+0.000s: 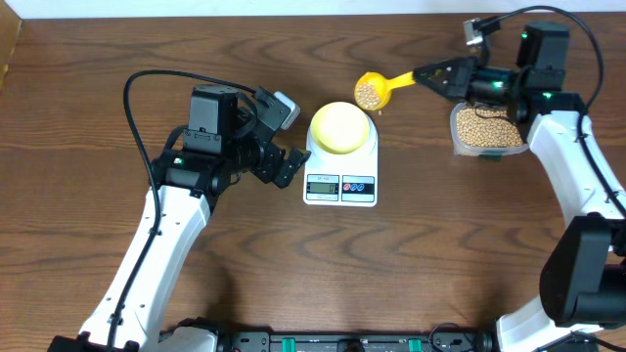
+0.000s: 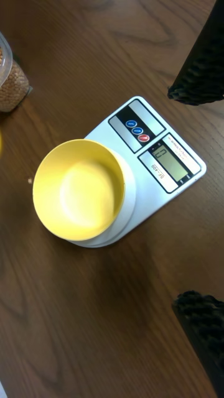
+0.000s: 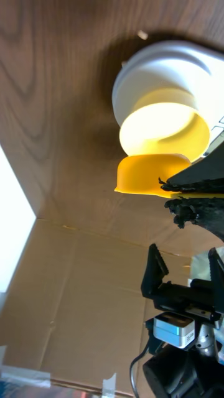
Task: Scoop item into bowl and weigh 50g on scale
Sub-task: 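Lift the filled scoop and carry it left over the yellow bowl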
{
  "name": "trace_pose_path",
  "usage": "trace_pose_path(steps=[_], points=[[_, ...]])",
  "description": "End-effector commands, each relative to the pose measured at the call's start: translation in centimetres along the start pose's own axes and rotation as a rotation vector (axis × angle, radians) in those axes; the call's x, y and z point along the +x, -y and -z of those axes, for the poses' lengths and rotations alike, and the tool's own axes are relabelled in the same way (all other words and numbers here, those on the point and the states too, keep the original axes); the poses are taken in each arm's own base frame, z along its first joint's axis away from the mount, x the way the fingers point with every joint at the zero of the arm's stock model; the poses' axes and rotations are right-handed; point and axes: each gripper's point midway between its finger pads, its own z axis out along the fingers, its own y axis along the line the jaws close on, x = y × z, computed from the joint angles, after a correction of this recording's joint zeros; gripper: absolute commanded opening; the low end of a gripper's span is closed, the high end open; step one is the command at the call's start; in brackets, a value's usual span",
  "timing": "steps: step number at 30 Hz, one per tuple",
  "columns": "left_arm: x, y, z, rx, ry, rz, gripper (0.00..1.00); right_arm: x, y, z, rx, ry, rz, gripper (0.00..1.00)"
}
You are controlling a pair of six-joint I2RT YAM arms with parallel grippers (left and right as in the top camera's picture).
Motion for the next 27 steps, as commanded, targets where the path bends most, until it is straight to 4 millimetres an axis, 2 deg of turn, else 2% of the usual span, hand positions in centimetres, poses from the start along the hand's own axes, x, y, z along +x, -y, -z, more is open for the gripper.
trace_pose_path(steps=[1, 7, 13, 20, 27], points=[[-0.6, 0.3, 0.5, 0.003, 0.021, -0.027, 0.98, 0.7, 0.2, -1.2, 0.014, -0.018, -0.011, 0.01], [-0.6, 0.3, 0.5, 0.003, 0.021, -0.027, 0.98, 1.4, -0.3, -2.1, 0.005, -0.04, 0.094, 0.01], [-0.6, 0.3, 0.5, 0.003, 0.022, -0.027, 0.97, 1.2, 0.4, -2.6, 0.062, -0.023, 0.204, 0.01], [-0.6, 0.3, 0.5, 0.003, 0.022, -0.027, 0.98, 1.9, -0.1, -3.4, 0.048, -0.049, 0.328, 0.01], [-0.6, 0.3, 0.5, 0.004, 0.022, -0.027, 0.97, 2.3, 0.0, -3.4, 0.049, -0.066, 0.41, 0.01]])
